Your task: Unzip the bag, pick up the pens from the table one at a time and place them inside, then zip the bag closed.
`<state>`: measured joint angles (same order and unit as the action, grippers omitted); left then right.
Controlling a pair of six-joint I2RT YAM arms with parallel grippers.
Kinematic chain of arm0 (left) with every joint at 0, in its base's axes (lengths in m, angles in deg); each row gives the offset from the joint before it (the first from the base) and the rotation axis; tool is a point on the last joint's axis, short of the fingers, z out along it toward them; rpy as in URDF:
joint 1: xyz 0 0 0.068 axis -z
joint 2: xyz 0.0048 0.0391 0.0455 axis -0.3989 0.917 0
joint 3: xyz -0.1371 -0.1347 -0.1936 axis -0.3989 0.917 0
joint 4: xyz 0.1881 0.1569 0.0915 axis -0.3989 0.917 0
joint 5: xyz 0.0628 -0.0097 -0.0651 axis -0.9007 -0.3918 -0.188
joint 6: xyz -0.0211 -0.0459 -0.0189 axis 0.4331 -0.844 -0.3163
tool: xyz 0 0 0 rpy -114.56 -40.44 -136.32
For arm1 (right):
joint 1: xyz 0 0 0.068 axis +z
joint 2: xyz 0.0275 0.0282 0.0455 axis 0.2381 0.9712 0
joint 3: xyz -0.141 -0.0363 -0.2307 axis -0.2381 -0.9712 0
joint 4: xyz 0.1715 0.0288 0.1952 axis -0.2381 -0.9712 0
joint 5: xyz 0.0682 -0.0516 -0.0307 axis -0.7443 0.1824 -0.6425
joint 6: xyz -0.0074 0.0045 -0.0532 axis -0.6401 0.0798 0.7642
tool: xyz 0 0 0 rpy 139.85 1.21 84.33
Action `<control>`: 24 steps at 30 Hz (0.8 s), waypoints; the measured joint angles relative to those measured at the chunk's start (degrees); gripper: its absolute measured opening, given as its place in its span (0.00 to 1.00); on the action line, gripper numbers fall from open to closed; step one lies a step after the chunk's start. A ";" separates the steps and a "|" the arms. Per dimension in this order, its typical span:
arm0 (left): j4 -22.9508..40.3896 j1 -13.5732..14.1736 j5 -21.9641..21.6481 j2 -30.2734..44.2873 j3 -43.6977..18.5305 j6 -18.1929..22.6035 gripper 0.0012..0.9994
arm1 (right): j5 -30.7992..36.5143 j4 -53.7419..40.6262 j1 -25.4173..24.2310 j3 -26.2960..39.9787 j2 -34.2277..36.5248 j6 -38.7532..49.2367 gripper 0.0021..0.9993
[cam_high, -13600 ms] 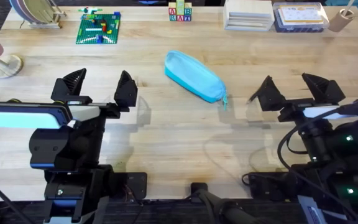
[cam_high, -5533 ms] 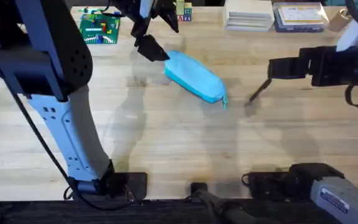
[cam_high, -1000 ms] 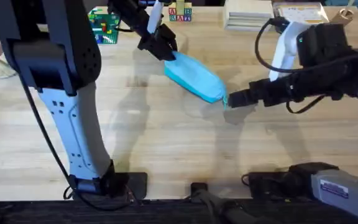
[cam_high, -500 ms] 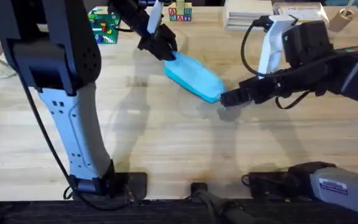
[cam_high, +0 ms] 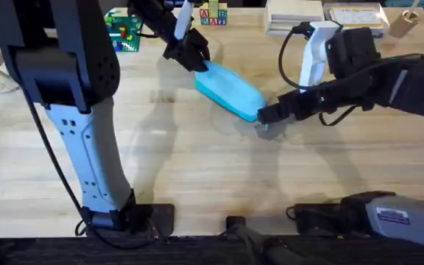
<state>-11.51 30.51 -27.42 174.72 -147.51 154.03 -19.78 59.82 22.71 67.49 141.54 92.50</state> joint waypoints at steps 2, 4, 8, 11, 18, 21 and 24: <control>0.00 0.00 -0.01 0.00 0.01 0.00 0.04 | 0.00 0.21 0.44 -0.01 0.13 0.00 0.97; 0.00 0.00 -0.02 0.02 0.02 0.00 0.04 | -0.02 0.40 1.06 -0.01 0.12 0.00 0.97; 0.00 0.00 0.00 0.00 0.02 0.00 0.04 | -0.22 1.01 1.80 -0.01 0.12 0.02 0.93; 0.00 0.00 0.00 0.00 0.02 0.00 0.04 | -0.29 1.68 1.93 -0.01 0.45 0.02 0.90; 0.00 0.00 0.00 0.00 0.02 0.00 0.04 | -0.39 2.05 1.93 -0.01 2.53 0.02 0.86; 0.00 0.00 0.00 0.00 0.01 0.00 0.04 | -0.39 2.09 1.93 -0.01 2.56 -0.03 0.82; -0.02 0.00 -0.02 0.00 0.02 0.00 0.04 | -0.40 2.04 1.93 -0.03 2.63 -0.24 0.74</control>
<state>-11.53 30.51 -27.44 174.72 -147.49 154.03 -20.18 61.86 24.65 67.46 144.18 92.26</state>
